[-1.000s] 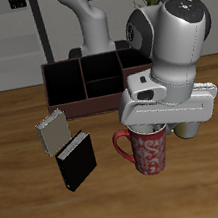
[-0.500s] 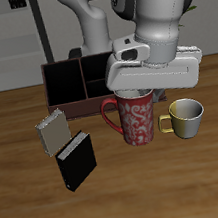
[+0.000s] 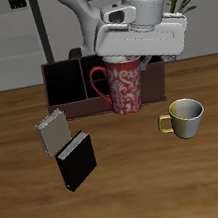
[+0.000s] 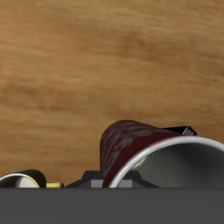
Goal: Place the red mug into the back desk caddy's right compartment
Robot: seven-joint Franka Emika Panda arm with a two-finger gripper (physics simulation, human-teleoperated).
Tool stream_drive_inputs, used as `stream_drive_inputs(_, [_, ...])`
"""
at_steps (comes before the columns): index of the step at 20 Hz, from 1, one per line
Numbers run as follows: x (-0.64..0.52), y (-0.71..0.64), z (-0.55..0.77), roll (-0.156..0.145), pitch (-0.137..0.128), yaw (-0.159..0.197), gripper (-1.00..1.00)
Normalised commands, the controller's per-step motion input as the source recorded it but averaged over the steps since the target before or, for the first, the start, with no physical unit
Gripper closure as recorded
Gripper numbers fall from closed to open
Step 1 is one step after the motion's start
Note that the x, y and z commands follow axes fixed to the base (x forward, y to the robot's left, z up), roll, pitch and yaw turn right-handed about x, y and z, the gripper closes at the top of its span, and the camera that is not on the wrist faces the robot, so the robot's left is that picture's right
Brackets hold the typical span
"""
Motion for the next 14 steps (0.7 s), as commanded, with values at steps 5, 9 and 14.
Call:
stream_drive_inputs(5, [-0.48,0.09,0.12,0.074,-0.002,0.019,1.0])
stream_drive_inputs(9, [-0.4,0.0,0.13,0.004,-0.022,-0.007,1.0])
stream_drive_inputs(14, [-0.4,0.06,0.2,0.016,-0.055,0.046,1.0])
